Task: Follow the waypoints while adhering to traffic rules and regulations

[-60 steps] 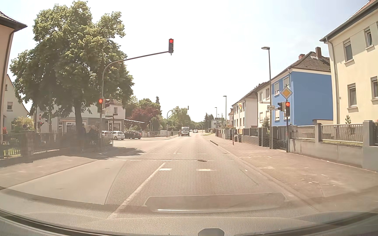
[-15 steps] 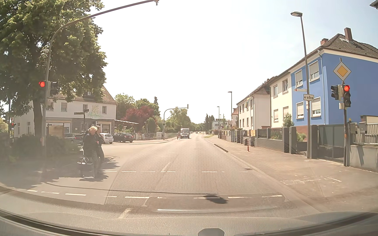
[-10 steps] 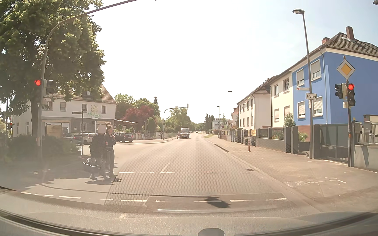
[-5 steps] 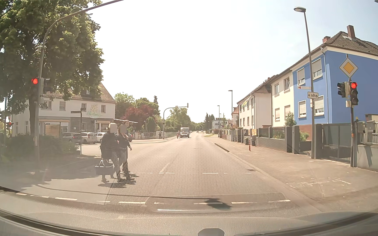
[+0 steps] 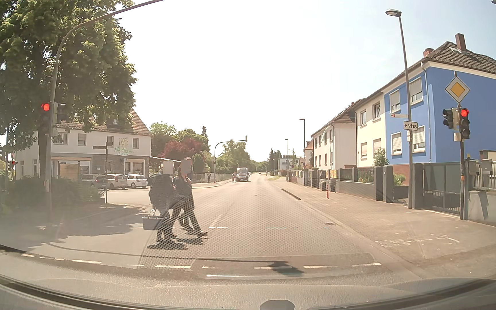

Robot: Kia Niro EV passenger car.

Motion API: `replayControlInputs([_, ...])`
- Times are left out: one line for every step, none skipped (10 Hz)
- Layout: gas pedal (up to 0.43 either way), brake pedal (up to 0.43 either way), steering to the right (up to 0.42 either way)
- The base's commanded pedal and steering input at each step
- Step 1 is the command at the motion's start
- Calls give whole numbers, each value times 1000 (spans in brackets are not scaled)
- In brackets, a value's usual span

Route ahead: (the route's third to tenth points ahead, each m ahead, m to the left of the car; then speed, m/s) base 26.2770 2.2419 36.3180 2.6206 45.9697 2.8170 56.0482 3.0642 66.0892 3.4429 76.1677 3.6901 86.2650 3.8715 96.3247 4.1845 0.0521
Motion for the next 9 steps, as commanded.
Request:
replayControlInputs([0, 268, 2])
replayControlInputs([0, 268, 1])
replayControlInputs([0, 268, 1])
replayControlInputs([0, 268, 1])
replayControlInputs([0, 268, 1])
replayControlInputs([0, 268, 1])
replayControlInputs([0, 268, 1])
replayControlInputs([0, 268, 0])
replayControlInputs([0, 262, 0])
